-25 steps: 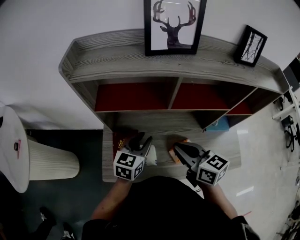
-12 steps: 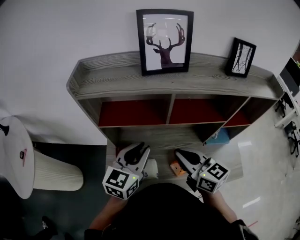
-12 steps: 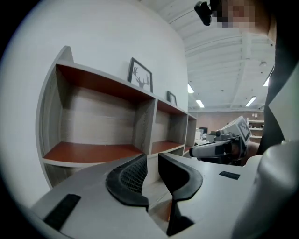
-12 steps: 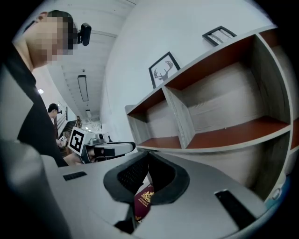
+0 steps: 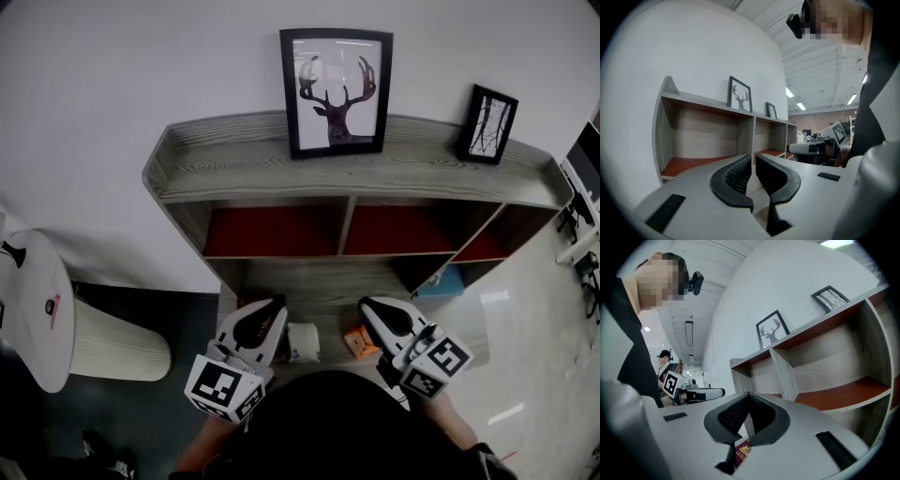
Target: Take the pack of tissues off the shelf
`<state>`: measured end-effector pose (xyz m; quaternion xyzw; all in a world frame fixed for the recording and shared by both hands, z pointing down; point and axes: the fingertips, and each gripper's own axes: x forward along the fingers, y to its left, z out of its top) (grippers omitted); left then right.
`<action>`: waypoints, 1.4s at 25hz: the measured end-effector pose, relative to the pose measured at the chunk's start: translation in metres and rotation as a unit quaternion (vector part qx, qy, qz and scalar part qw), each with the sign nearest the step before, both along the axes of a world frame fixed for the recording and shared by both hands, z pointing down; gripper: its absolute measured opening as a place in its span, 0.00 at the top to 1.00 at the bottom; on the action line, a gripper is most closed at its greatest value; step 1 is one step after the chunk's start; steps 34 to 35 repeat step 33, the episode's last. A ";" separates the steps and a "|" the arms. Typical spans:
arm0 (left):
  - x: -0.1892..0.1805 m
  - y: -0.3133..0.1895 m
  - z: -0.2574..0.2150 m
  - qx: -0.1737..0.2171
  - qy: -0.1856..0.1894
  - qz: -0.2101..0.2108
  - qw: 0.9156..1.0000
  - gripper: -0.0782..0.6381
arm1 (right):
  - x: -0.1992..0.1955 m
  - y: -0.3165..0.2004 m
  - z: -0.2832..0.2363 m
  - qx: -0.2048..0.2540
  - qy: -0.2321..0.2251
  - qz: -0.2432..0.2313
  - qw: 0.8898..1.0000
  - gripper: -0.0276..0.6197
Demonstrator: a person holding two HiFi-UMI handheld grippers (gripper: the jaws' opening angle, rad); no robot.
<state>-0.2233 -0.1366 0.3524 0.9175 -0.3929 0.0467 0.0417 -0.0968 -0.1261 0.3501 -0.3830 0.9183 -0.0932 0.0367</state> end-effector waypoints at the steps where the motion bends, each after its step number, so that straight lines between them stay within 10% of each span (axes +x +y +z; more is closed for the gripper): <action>1: -0.003 0.000 0.001 0.001 -0.002 -0.006 1.000 0.84 | -0.001 0.000 0.001 0.000 0.003 -0.001 1.000 0.93; 35: -0.002 0.006 0.014 -0.032 0.011 -0.010 0.999 0.86 | -0.009 0.006 0.014 -0.005 0.024 -0.019 1.000 0.93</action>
